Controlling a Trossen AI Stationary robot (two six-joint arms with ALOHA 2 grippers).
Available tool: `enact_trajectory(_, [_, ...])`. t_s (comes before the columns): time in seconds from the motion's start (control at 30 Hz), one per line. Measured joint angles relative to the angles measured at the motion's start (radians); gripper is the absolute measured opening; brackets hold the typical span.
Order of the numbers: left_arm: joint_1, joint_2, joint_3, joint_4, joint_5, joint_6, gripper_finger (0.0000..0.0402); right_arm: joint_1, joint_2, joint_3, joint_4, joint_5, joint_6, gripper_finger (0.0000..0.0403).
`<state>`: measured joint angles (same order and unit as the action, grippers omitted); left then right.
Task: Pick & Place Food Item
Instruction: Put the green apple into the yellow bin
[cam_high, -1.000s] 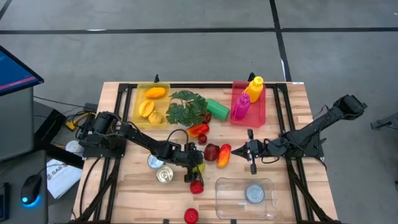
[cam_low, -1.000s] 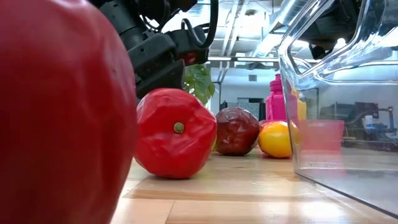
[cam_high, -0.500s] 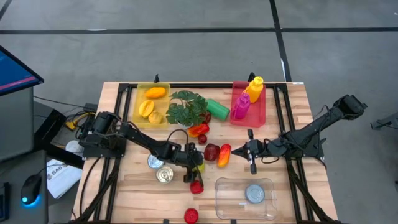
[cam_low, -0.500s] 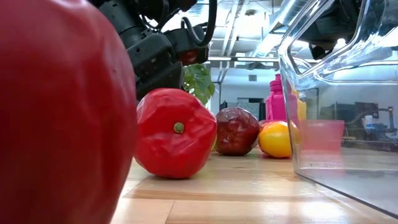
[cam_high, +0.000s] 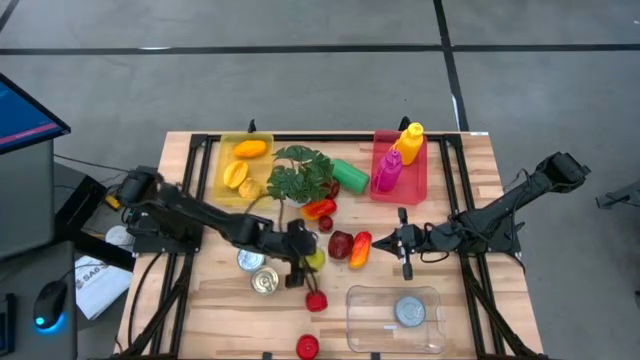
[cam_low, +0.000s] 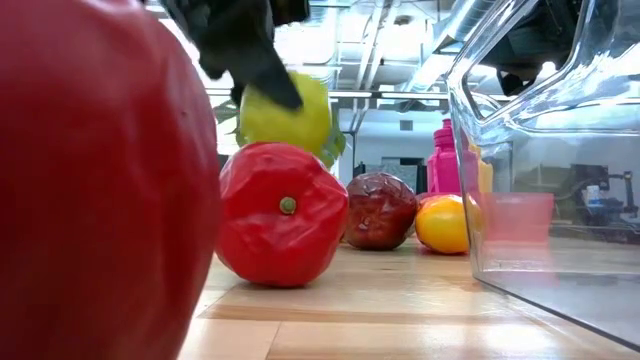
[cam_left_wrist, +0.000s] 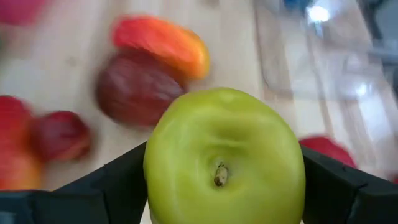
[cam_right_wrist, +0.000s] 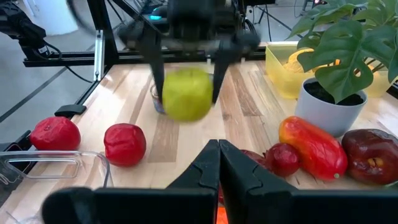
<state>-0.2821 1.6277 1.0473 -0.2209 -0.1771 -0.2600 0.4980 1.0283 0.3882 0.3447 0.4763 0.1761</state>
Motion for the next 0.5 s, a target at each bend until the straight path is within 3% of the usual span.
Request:
enact_trajectory(0.27, [0.002, -0.232, 0.000, -0.244, -0.205, -0.188, 0.0313, 0.000, 0.000, 0.000, 0.008, 0.000, 0.000, 0.0000])
enact_trajectory(0.5, [0.002, -0.388, 0.000, -0.543, -0.329, -0.473, 0.0313, 0.000, 0.000, 0.000, 0.008, 0.000, 0.000, 0.0000])
